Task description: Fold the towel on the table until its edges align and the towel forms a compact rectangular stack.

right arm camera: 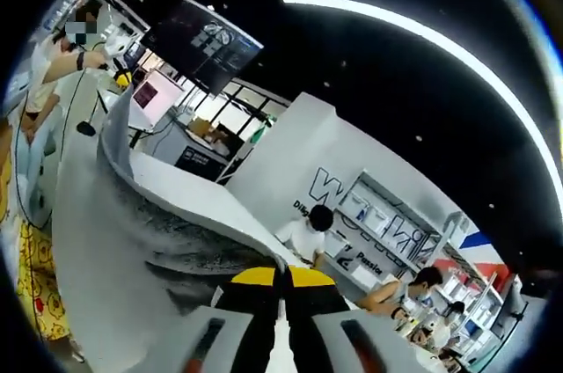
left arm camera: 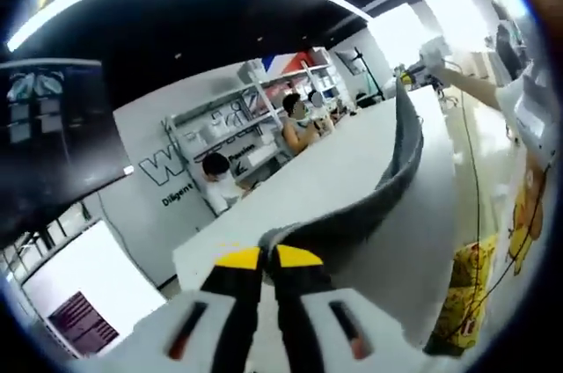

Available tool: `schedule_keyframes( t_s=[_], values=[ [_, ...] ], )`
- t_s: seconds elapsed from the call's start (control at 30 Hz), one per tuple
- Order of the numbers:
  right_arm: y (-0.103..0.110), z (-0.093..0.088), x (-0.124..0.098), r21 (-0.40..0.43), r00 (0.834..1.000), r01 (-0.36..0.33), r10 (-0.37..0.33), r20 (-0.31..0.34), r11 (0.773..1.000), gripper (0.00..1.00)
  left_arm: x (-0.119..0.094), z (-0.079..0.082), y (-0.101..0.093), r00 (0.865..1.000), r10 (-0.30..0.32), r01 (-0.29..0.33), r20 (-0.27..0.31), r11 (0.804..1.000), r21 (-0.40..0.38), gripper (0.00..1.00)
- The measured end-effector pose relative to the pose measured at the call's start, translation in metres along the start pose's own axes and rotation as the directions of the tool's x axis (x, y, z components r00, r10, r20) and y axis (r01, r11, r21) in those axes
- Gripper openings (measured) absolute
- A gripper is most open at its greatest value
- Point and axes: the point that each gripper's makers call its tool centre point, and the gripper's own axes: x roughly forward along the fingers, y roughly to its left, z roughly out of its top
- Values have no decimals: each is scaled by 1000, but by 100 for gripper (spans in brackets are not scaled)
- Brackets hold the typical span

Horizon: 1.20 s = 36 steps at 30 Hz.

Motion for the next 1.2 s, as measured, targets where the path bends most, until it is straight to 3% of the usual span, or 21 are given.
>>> schedule_keyframes(
  t_s=[0.4, 0.5, 0.57, 0.63, 0.7, 0.77, 0.93, 1.13, 1.2],
  values=[
    [-27, 76, -40, -50, 986, 112, -105, 127, 992, 2, -57, 67, 15, 986, 91, -105, 143, 989, 99, 6],
    [-31, 89, -50, -43, 981, 119, -111, 157, 992, 2, -63, 76, 18, 983, 107, -125, 148, 985, 118, 6],
    [-32, 87, -50, -48, 982, 124, -115, 153, 991, 2, -58, 70, 22, 986, 111, -125, 126, 987, 104, 6],
    [-31, 77, -45, -40, 985, 116, -110, 134, 992, 2, -48, 55, 21, 992, 96, -103, 83, 991, 82, 6],
    [-28, 61, -36, -31, 991, 97, -93, 97, 995, 2, -37, 43, 23, 993, 97, -102, 70, 992, 75, 6],
    [-26, 43, -23, -32, 995, 87, -85, 58, 996, 2, -18, 22, 24, 995, 93, -94, 22, 993, 65, 6],
    [-17, -10, 20, -2, 997, 45, -46, -58, 999, 2, 28, -26, 26, 995, 76, -74, -68, 997, 22, 6],
    [-9, -66, 86, 32, 990, 8, -3, -144, 999, 2, 87, -78, 38, 987, 69, -74, -146, 997, -27, 6],
    [-5, -76, 102, 32, 987, -3, 9, -161, 999, 2, 105, -90, 43, 983, 71, -78, -168, 996, -34, 6]
  ],
)
